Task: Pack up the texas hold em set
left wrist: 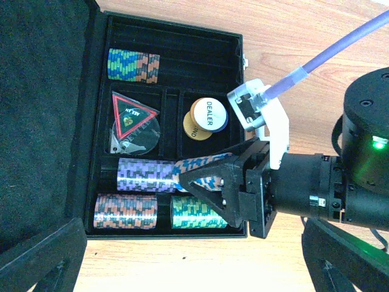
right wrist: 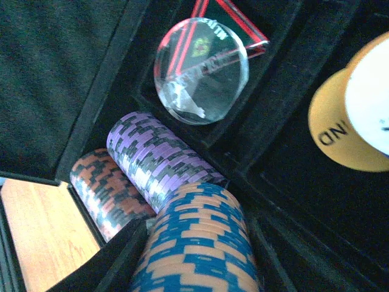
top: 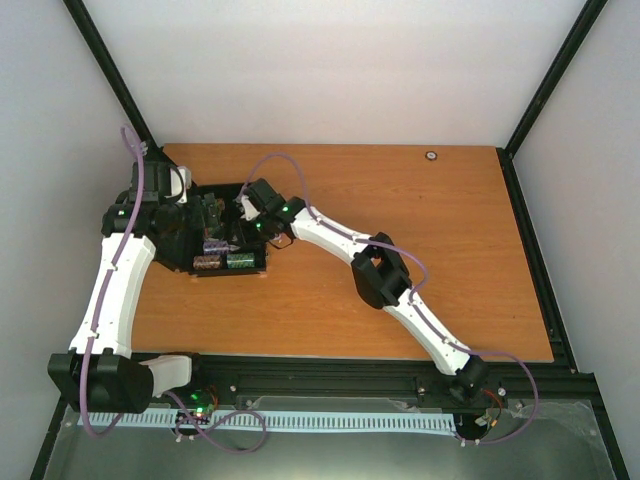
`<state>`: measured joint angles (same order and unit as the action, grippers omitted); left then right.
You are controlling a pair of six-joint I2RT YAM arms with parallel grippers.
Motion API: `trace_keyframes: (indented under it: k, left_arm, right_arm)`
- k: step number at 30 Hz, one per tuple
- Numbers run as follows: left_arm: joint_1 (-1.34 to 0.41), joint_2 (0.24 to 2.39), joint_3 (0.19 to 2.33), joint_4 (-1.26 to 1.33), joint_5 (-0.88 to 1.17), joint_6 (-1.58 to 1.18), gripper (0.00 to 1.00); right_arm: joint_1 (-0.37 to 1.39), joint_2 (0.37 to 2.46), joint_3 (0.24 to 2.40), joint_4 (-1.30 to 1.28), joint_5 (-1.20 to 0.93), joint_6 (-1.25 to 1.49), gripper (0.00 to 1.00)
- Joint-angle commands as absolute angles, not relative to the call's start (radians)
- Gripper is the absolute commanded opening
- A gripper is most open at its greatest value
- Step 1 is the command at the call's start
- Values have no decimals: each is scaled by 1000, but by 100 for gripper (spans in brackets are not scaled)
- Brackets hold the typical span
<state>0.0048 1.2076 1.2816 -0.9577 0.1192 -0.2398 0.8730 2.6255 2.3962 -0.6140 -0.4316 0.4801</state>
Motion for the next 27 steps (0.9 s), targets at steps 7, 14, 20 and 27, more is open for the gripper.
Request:
trace_keyframes:
  k: [7, 14, 20, 27]
  left_arm:
    - [12, 1193, 1275, -942, 150, -228, 100]
    - [12, 1192, 1267, -937, 153, -229, 100]
    - [12, 1189, 1273, -939, 151, -228, 100]
    - [12, 1187, 1276, -941, 148, -227, 100]
  right_arm:
    - [910, 2690, 2422, -582, -457, 473, 23]
    - [910, 2618, 2352, -624, -385, 413, 45]
    - [910, 2553, 2260, -642, -327, 378, 61]
    - [910, 2451, 2150, -604, -259, 339, 74]
